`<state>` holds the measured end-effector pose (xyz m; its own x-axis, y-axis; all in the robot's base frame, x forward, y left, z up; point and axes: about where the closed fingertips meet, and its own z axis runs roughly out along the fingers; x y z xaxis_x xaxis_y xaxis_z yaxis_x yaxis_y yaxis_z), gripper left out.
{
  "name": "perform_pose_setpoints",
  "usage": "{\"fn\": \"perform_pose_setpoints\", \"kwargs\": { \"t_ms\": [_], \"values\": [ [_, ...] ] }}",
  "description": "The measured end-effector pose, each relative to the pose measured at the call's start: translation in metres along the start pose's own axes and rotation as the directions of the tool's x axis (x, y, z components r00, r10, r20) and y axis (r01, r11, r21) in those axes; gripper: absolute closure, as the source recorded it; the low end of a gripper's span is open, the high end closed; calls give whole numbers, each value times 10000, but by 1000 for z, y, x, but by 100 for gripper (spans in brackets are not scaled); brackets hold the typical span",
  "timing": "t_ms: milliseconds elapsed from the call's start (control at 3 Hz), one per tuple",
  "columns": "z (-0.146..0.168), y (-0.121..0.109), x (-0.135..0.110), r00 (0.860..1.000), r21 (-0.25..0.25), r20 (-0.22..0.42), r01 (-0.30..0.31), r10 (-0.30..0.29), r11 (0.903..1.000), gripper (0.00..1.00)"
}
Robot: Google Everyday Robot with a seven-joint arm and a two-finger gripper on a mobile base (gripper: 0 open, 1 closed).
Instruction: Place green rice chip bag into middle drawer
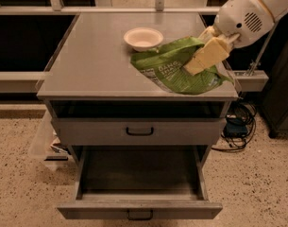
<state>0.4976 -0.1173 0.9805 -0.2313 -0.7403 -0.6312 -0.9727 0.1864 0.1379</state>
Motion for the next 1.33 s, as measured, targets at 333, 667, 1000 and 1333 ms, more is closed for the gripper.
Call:
{"fn": "perform_pose_setpoints", "kwargs": {
  "t_ms": [333, 667, 1000, 1333],
  "values": [
    [1, -5, -4, 10000, 162, 86, 46, -47, 9999, 100],
    [7, 12, -7, 9954, 277, 951, 126, -151, 9995, 100],
    [24, 34, 13, 9865, 968, 1593, 232, -385, 9950, 100],
    [58, 41, 47, 9647, 1438, 2621, -112, -271, 9895, 100]
  ]
}}
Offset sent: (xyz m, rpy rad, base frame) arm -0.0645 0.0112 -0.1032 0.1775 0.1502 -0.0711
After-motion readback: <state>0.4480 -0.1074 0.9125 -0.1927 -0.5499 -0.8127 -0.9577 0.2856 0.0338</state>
